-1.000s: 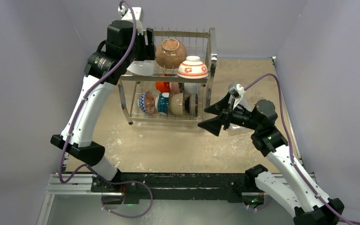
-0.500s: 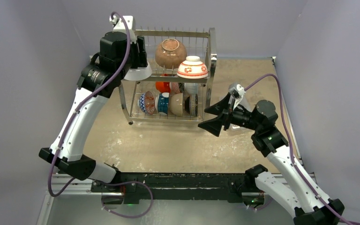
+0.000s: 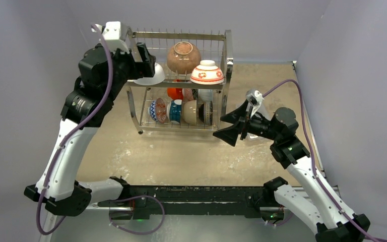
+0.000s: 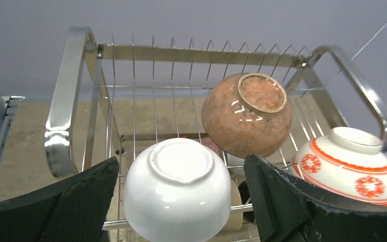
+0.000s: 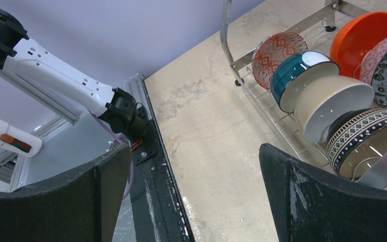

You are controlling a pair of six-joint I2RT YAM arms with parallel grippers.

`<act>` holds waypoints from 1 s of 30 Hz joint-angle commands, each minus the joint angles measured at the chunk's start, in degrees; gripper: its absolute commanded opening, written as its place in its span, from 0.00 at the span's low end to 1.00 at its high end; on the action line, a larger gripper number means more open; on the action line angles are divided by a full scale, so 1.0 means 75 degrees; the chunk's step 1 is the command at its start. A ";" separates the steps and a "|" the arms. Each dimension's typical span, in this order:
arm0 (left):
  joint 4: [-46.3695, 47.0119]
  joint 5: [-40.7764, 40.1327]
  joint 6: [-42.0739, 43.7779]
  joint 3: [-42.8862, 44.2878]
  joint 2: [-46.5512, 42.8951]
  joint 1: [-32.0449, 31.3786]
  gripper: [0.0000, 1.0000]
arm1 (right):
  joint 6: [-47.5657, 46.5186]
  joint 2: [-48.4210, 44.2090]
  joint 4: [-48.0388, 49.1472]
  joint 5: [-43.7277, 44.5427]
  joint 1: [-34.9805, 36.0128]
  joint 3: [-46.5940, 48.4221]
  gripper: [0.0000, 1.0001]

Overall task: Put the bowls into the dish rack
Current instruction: Turn the bowl upside down on the dish rack, then reset both arms

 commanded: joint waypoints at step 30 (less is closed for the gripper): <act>0.0904 -0.0971 -0.2879 -0.7969 -0.4541 0.0032 0.99 | 0.0446 -0.0178 -0.0960 0.4215 0.0026 -0.1255 0.99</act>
